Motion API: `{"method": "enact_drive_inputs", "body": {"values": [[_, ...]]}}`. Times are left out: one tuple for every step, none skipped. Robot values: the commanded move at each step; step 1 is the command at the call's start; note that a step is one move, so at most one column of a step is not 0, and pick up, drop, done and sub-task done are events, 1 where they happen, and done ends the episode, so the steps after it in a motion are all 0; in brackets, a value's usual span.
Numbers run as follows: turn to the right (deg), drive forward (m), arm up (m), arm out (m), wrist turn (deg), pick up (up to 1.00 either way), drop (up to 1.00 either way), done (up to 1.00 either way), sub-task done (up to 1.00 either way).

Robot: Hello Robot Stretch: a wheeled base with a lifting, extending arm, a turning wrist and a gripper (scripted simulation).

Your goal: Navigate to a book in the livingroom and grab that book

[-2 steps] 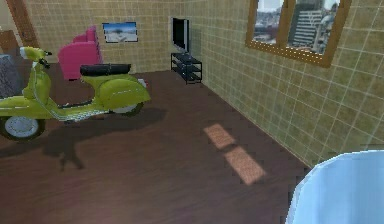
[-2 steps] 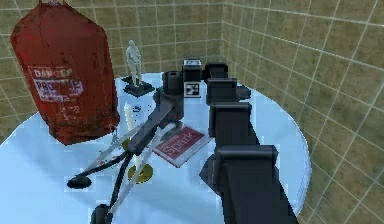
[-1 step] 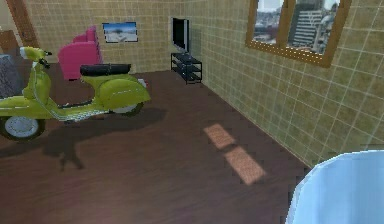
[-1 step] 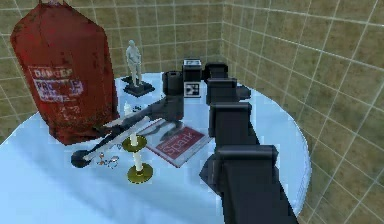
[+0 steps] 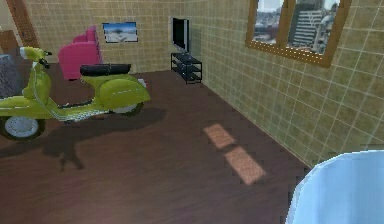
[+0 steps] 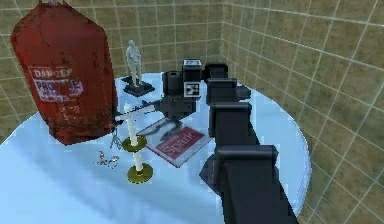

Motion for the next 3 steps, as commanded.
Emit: {"method": "enact_drive_inputs", "body": {"values": [[0.0, 0.0, 0.0, 0.0, 36.0, 0.0, 0.0, 0.0, 0.0], [0.0, 0.0, -0.28, 0.0, 0.0, 0.0, 0.0, 0.0, 0.0], [0.0, 0.0, 0.0, 0.0, 0.0, 1.0, 0.0, 0.0, 0.0]]}}
